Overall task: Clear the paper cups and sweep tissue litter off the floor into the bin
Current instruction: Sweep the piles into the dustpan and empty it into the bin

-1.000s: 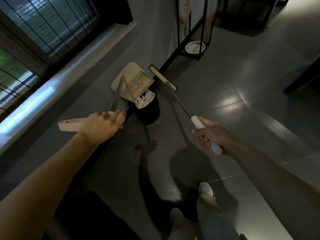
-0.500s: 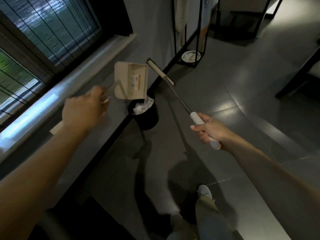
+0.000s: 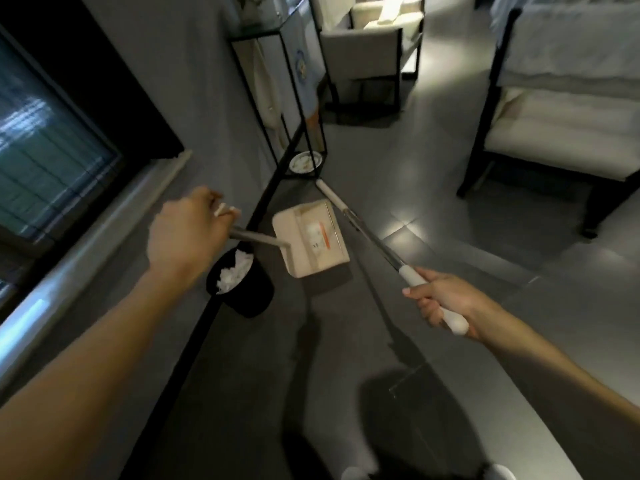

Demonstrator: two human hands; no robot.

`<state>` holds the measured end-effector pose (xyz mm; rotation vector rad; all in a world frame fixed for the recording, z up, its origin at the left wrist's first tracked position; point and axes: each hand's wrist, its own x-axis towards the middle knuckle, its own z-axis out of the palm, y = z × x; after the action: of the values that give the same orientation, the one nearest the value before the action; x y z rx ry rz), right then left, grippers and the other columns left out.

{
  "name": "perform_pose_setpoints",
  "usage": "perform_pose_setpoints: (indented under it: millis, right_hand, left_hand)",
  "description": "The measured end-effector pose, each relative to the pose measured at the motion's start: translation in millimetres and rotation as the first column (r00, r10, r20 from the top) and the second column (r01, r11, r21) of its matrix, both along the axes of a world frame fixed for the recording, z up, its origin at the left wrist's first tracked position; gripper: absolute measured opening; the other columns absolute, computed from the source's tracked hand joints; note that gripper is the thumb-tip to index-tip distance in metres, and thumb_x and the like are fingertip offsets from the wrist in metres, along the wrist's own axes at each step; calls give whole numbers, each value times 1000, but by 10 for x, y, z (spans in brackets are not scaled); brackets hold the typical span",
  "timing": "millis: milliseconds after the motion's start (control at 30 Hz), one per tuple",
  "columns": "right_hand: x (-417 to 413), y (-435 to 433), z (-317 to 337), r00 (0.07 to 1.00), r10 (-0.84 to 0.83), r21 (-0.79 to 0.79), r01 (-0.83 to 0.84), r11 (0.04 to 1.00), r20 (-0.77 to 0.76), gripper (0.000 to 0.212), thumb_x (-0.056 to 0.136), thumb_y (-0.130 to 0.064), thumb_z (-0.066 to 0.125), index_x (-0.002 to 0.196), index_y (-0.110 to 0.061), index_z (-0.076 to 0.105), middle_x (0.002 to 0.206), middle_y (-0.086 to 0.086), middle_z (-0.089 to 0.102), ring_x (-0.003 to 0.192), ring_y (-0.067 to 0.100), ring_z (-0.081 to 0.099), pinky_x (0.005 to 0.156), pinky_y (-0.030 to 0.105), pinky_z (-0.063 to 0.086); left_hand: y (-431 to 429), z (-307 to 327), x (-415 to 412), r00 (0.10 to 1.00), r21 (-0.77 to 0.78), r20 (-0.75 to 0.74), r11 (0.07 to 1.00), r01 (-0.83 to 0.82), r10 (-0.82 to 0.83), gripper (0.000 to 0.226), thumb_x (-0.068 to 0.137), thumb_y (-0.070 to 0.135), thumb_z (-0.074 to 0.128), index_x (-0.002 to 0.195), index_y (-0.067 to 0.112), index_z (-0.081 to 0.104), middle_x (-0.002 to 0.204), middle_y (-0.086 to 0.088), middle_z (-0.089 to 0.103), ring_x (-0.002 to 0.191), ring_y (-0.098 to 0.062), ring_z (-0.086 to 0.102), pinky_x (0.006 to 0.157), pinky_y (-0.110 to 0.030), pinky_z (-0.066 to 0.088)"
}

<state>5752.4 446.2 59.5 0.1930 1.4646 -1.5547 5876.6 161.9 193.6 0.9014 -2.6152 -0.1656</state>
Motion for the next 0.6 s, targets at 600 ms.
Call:
perform_pose_setpoints:
  millis: [600]
  right_hand:
    - [-388, 4983, -28, 821, -569, 297, 531, 794, 52, 28, 89, 8, 50, 66, -8, 45, 49, 5, 39, 24, 5, 37, 29, 10, 29]
  left_hand:
    - [4806, -1135, -2562, 823, 415, 161, 794, 444, -544, 23, 85, 36, 62, 86, 12, 61, 89, -12, 63, 83, -32, 58, 68, -32, 41]
